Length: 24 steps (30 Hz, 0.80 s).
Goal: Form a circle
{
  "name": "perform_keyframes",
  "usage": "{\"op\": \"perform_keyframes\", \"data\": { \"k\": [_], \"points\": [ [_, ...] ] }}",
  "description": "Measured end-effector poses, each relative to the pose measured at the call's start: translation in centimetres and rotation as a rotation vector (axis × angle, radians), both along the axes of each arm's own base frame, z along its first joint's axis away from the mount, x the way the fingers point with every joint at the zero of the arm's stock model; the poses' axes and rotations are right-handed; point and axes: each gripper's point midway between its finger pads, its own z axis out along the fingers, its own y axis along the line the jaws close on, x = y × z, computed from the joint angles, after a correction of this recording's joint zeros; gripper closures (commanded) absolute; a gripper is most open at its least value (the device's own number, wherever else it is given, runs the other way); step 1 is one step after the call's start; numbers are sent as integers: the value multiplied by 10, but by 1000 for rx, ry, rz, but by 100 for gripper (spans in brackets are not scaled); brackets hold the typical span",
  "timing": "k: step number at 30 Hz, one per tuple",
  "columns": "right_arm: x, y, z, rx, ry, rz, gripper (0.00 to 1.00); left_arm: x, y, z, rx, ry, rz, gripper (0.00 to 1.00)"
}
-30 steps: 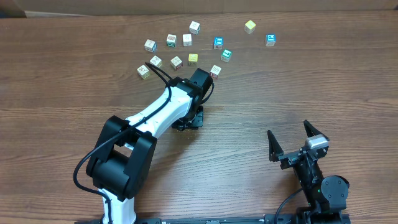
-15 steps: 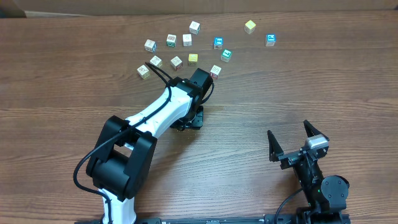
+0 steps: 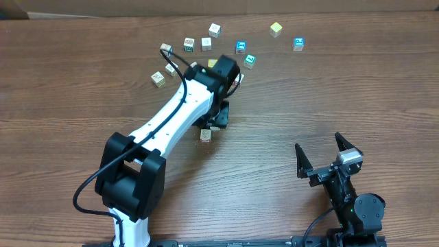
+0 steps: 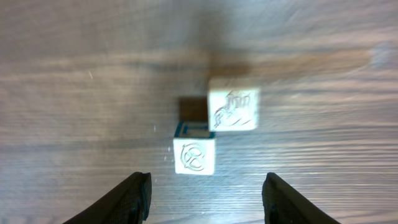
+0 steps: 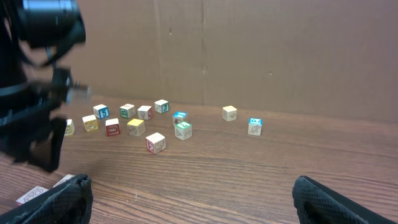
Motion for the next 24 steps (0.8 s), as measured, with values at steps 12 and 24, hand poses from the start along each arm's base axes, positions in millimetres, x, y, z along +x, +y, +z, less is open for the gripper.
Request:
{"op": "perform_keyframes", "data": {
  "k": [12,24],
  "points": [
    [0,0,0,0,0,0,0,89,3,89,-116,-321,56,13],
    [0,0,0,0,0,0,0,130,81,99,-79,-409,236,0]
  ]
}}
